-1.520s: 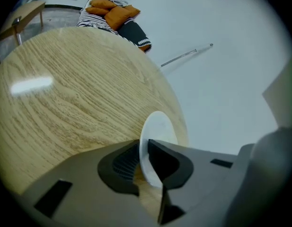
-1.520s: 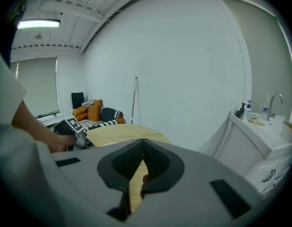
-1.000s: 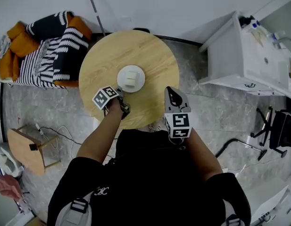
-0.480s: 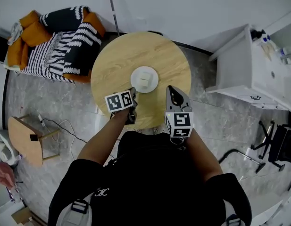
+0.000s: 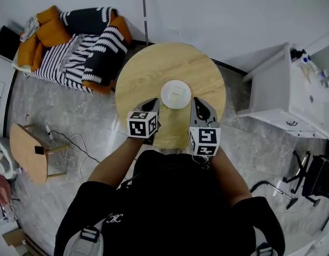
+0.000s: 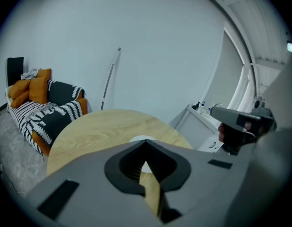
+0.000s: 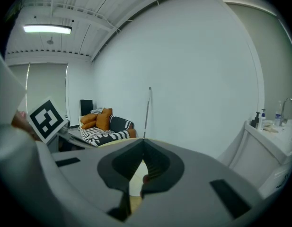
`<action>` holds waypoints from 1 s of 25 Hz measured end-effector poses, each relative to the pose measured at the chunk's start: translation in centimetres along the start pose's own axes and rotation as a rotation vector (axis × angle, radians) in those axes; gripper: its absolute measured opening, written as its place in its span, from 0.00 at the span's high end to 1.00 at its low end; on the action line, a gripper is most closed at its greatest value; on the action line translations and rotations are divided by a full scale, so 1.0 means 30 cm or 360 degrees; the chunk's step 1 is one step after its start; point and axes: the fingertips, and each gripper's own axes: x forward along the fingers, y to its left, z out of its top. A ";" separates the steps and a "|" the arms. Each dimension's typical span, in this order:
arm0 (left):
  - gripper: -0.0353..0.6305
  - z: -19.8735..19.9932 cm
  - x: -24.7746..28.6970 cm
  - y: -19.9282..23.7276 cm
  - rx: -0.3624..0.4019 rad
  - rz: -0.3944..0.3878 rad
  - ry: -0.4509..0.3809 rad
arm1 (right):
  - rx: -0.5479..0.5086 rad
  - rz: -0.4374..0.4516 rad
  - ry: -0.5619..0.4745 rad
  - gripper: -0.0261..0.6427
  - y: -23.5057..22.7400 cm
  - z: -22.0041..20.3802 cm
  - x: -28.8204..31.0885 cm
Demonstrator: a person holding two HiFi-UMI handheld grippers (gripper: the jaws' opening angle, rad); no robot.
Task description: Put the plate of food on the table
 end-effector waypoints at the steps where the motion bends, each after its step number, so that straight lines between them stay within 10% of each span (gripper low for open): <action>1: 0.94 0.013 -0.014 -0.003 0.0026 -0.0009 -0.0019 | 0.0005 -0.0003 -0.0004 0.95 0.007 0.003 0.004; 25: 0.94 0.131 -0.119 -0.058 0.0276 -0.0171 -0.0186 | 0.0004 -0.0093 -0.0046 0.95 0.064 0.027 -0.021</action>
